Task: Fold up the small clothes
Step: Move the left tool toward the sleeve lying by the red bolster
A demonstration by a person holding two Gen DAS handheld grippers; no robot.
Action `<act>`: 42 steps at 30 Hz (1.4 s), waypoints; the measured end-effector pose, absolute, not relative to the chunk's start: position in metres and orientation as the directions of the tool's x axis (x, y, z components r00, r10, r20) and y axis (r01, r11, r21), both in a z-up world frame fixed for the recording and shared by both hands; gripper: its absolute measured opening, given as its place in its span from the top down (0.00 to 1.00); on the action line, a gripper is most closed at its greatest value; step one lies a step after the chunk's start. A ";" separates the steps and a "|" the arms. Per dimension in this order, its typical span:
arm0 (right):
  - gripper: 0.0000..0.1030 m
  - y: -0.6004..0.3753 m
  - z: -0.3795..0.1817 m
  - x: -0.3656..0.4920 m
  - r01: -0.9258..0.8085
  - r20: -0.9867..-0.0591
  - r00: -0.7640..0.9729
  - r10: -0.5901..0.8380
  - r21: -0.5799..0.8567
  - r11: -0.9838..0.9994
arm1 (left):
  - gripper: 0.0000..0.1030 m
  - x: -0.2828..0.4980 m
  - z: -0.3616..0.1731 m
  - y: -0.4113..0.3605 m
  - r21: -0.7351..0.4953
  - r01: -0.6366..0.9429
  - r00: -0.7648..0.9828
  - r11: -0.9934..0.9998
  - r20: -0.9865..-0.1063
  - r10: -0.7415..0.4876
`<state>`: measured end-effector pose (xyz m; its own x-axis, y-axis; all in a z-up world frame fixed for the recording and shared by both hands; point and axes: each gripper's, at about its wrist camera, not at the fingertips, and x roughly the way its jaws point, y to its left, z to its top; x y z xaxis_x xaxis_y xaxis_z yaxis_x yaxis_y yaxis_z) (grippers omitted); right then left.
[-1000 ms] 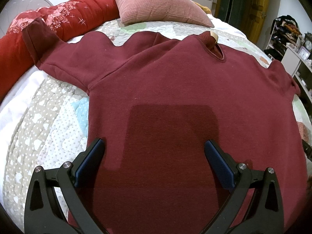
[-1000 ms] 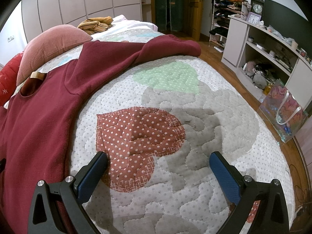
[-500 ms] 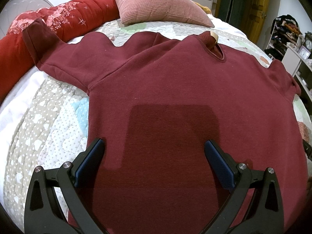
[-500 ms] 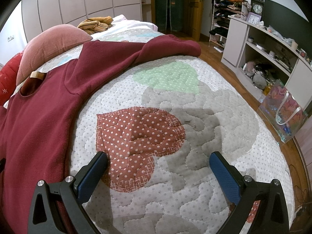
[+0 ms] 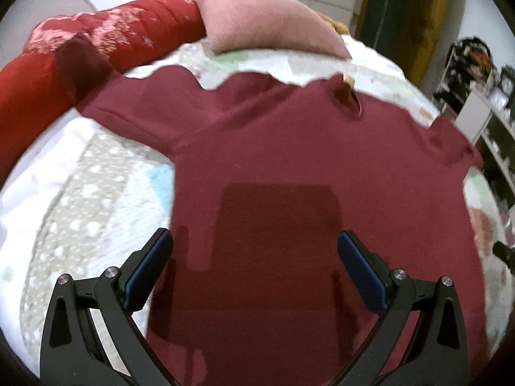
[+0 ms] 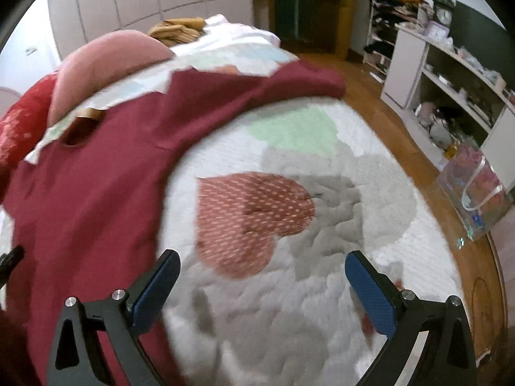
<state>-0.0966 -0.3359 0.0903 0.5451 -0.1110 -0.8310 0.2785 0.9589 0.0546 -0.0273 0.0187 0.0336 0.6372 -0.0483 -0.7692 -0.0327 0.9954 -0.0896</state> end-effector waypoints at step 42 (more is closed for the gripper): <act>0.00 -0.106 0.089 -0.014 -0.077 -0.851 0.523 0.049 0.010 0.997 | 0.01 -0.028 0.041 0.103 -0.068 -0.108 0.641 0.992 -0.768 0.017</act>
<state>-0.0136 -0.1064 0.0893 0.5232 0.0489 -0.8508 -0.0771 0.9970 0.0099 -0.0276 0.1029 0.0411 0.6407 0.0168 -0.7676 -0.1080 0.9918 -0.0684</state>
